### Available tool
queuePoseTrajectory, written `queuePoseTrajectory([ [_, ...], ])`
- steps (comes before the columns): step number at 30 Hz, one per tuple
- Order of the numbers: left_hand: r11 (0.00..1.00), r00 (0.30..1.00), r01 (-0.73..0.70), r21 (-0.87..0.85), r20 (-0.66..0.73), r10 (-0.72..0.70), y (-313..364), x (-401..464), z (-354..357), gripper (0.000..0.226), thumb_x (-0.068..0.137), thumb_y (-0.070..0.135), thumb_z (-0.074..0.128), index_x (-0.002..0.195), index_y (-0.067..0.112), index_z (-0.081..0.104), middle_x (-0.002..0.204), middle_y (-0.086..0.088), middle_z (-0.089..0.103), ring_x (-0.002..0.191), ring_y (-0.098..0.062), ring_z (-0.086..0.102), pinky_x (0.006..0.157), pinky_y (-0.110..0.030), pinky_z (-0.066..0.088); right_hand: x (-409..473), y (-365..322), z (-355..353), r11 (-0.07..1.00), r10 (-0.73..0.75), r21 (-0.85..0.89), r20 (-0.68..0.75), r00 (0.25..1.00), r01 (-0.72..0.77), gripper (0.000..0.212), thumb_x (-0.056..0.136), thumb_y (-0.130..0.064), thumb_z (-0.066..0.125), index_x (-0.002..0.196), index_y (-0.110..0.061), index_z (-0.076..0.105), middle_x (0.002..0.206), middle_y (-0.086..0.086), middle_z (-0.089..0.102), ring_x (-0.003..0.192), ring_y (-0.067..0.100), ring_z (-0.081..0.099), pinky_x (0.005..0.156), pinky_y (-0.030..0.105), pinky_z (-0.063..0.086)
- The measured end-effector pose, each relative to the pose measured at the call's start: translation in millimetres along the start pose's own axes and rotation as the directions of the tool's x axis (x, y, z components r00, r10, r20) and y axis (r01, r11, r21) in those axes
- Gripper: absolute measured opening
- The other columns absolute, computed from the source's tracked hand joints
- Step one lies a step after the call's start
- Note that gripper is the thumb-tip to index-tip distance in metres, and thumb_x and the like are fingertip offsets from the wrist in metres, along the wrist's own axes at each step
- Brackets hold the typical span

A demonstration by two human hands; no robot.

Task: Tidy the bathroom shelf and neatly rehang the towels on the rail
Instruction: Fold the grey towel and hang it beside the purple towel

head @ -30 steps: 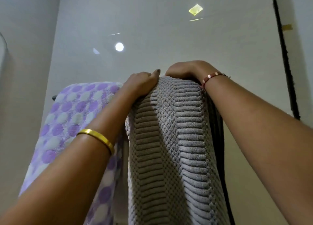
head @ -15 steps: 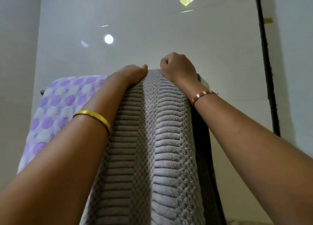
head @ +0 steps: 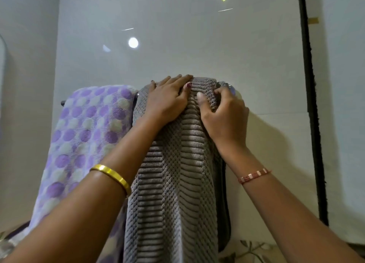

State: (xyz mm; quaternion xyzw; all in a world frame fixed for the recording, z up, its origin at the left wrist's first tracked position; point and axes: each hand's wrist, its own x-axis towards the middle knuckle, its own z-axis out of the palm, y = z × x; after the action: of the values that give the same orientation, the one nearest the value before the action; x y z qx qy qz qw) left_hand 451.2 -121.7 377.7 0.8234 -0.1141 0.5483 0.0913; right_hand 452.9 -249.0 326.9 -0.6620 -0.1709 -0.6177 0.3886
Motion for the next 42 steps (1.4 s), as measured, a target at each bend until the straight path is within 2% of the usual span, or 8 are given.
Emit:
queuePoseTrajectory([
  [6, 1.000, 1.000, 0.019, -0.010, -0.002, -0.019, 2, -2, 1, 0.043, 0.097, 0.039, 0.028, 0.139, 0.033, 0.033, 0.152, 0.002, 0.031, 0.142, -0.020, 0.021, 0.117, -0.047, 0.004, 10, -9, -4, 0.991, 0.136, -0.034, 0.283, 0.950, -0.132, 0.040, 0.089, -0.045, 0.048, 0.102, -0.008, 0.056, 0.103, 0.014, 0.066, 0.096, 0.034, 0.060, 0.067, 0.030, 0.035],
  [14, 0.988, 0.996, -0.045, 0.149, -0.067, 0.055, 7, -11, 7, 0.072, 0.080, 0.068, 0.022, 0.141, 0.030, 0.028, 0.149, -0.007, 0.034, 0.138, -0.027, 0.029, 0.115, -0.051, 0.014, 13, 12, -7, 0.995, -0.002, 0.097, 0.049, 0.999, -0.002, 0.032, 0.091, -0.037, 0.049, 0.103, -0.007, 0.054, 0.088, 0.009, 0.064, 0.085, 0.031, 0.062, 0.061, 0.029, 0.035],
  [18, 0.982, 0.994, -0.060, 0.179, -0.081, 0.076, 2, -13, 10, 0.076, 0.076, 0.073, 0.026, 0.140, 0.032, 0.029, 0.148, -0.005, 0.036, 0.137, -0.027, 0.030, 0.114, -0.051, 0.016, 2, 46, -5, 0.958, 0.147, 0.257, -0.061, 0.987, -0.127, 0.028, 0.094, -0.031, 0.046, 0.084, -0.006, 0.055, 0.071, 0.006, 0.056, 0.064, 0.023, 0.050, 0.055, 0.026, 0.026],
  [22, 0.987, 0.995, -0.065, 0.149, -0.064, 0.075, 0, -9, 5, 0.077, 0.074, 0.076, 0.027, 0.138, 0.033, 0.033, 0.143, -0.001, 0.044, 0.133, -0.025, 0.036, 0.112, -0.049, 0.019, 4, 54, 6, 0.713, 0.318, 0.547, 0.306, 0.897, -0.440, 0.017, 0.089, -0.002, 0.048, 0.098, -0.006, 0.062, 0.097, 0.012, 0.065, 0.080, 0.020, 0.060, 0.074, 0.023, 0.049],
  [25, 0.991, 0.996, -0.070, 0.115, -0.051, 0.077, 0, -10, 1, 0.078, 0.072, 0.075, 0.027, 0.137, 0.033, 0.035, 0.141, 0.000, 0.046, 0.132, -0.024, 0.037, 0.112, -0.048, 0.018, 5, 50, 11, 0.393, 0.285, 0.677, 0.554, 0.782, -0.623, 0.022, 0.086, 0.000, 0.050, 0.100, -0.009, 0.065, 0.105, 0.020, 0.067, 0.096, 0.036, 0.064, 0.089, 0.044, 0.053],
  [27, 0.994, 0.997, -0.072, 0.084, -0.030, 0.075, 0, -10, -1, 0.078, 0.072, 0.074, 0.028, 0.138, 0.032, 0.034, 0.142, 0.000, 0.045, 0.133, -0.023, 0.036, 0.113, -0.048, 0.017, 8, 50, 12, 0.342, 0.236, 0.671, 0.616, 0.752, -0.658, 0.029, 0.089, -0.004, 0.047, 0.115, -0.010, 0.060, 0.109, 0.018, 0.066, 0.098, 0.035, 0.064, 0.088, 0.046, 0.053],
  [38, 0.999, 0.998, -0.036, 0.004, 0.058, 0.036, 1, -3, -14, 0.075, 0.072, 0.072, 0.031, 0.135, 0.033, 0.039, 0.139, -0.002, 0.049, 0.129, -0.024, 0.042, 0.112, -0.046, 0.025, -9, 68, -4, 0.453, -0.079, 0.471, 0.867, 0.492, -0.757, 0.034, 0.097, -0.012, 0.032, 0.124, 0.001, 0.048, 0.129, 0.020, 0.054, 0.110, 0.026, 0.057, 0.097, 0.033, 0.045],
  [42, 0.999, 0.996, -0.020, -0.047, 0.091, 0.024, 4, 1, -19, 0.074, 0.071, 0.072, 0.033, 0.133, 0.032, 0.044, 0.137, -0.003, 0.052, 0.125, -0.025, 0.047, 0.108, -0.041, 0.033, 2, 57, -12, 0.687, -0.132, 0.425, 0.871, 0.473, -0.590, 0.037, 0.095, -0.005, 0.041, 0.131, -0.006, 0.042, 0.132, 0.013, 0.051, 0.121, 0.025, 0.051, 0.100, 0.034, 0.046],
])
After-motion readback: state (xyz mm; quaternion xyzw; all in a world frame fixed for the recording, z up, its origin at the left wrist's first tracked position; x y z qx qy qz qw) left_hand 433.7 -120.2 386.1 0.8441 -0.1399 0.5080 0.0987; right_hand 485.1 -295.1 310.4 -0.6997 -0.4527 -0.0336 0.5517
